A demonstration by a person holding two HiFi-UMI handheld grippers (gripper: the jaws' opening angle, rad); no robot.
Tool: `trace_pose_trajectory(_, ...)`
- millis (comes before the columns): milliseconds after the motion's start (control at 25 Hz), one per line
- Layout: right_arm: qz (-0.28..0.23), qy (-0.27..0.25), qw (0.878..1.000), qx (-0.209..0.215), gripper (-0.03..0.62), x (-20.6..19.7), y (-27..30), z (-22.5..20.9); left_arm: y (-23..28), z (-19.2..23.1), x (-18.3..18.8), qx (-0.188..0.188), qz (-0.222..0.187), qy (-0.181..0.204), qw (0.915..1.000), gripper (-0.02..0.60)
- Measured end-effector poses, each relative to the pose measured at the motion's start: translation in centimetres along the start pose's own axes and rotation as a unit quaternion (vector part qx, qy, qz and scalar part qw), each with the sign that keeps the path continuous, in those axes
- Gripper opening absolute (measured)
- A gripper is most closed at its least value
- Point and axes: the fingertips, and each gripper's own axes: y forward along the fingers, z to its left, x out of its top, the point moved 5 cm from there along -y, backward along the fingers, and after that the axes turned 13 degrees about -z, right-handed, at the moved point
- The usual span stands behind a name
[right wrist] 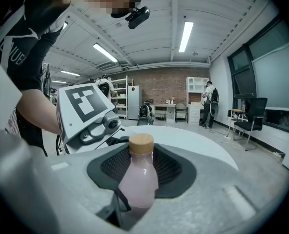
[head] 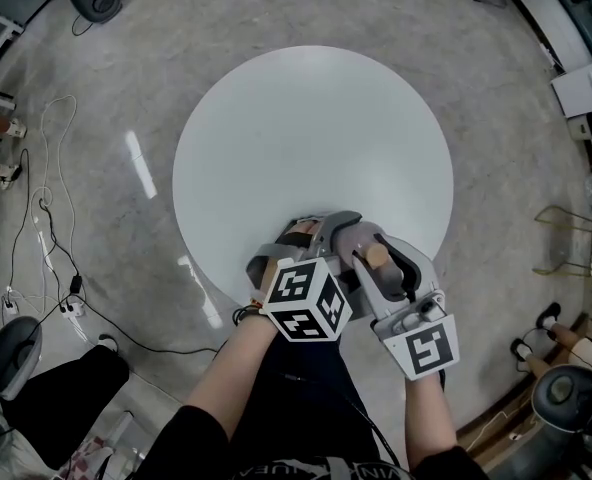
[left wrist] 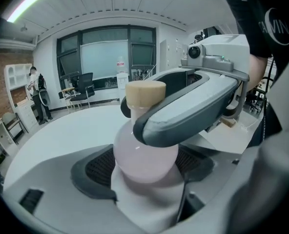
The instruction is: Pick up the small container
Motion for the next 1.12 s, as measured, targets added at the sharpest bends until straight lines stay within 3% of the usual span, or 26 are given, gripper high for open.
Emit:
trace_pose_trajectory(160, -0.003, -0.004, 1.000, 0.013, 0.144, 0.8, 0.4, 0.1, -0.7, 0.2, 0.5, 0.013, -0.019, -0.024, 0.9994, 0.383)
trace_pose_trajectory(360, -0.006, -0.002, 1.000, 0.022, 0.144, 1.9, 0.5, 0.3, -1.6, 0.3, 1.3, 0.024, -0.019, -0.023, 0.9993, 0.383)
trace_pose_trajectory(560, -0.011, 0.011, 0.999, 0.037, 0.144, 3.5, 0.6, 0.4, -2.8, 0.3, 2.6, 0.019, -0.013, -0.046, 0.9987, 0.383)
trace_pose_trajectory(1120, -0.028, 0.004, 0.996, 0.079, 0.144, 10.5, 1.4, 1.2, -7.5, 1.2, 8.0, 0.054, -0.022, -0.052, 0.9969, 0.383)
